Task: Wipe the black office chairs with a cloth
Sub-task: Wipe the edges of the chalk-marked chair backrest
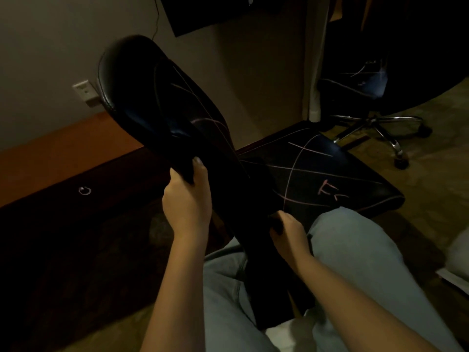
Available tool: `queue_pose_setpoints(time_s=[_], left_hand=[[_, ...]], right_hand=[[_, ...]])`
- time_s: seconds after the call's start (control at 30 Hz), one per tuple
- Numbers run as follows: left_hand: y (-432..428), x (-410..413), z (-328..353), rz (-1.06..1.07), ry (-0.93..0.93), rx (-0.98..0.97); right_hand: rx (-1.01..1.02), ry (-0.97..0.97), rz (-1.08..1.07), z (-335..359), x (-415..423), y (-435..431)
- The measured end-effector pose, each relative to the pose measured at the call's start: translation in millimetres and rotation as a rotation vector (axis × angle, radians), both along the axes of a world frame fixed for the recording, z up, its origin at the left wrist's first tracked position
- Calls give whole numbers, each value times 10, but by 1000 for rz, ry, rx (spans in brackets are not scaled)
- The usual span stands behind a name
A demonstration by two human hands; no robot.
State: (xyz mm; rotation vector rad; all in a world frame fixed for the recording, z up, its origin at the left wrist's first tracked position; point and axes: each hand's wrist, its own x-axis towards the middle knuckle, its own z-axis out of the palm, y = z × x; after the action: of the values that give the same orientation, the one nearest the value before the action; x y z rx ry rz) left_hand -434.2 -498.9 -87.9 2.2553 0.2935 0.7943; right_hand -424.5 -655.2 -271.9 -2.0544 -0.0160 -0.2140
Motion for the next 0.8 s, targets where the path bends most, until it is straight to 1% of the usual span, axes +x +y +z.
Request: queue_pose_setpoints(time_s=[0.07,0.13,0.23,0.3,0.37,0.43,0.5,0.73,0.8], left_hand=[[10,-24,8,-12,-1,4],[22,-29,5,-23,-5,11],[25,-12,-3,-26,-3,1],[18,-4,-8,-22,-7,-7],[11,-5,-5,-17,-8,-11],[25,-6,-14,-11,-7,-20],[29,-5,-17,-16,-16,-16],[3,-7,-4,-9,-22,-10],[20,1,-13,-11,-20,-15]], right_hand=[[113,-39,-52,64,-50,40],[166,-167,-84,212,-68,84],[174,-351,-58,410,-26,137],[139,-406,-57,475,17,164],[101,-420,-57,476,50,179],[68,-400,-74,412,69,180],[47,-339,-88,266,75,162],[-67,-12,2,-484,53,57],[-94,33,14,-567,52,79]])
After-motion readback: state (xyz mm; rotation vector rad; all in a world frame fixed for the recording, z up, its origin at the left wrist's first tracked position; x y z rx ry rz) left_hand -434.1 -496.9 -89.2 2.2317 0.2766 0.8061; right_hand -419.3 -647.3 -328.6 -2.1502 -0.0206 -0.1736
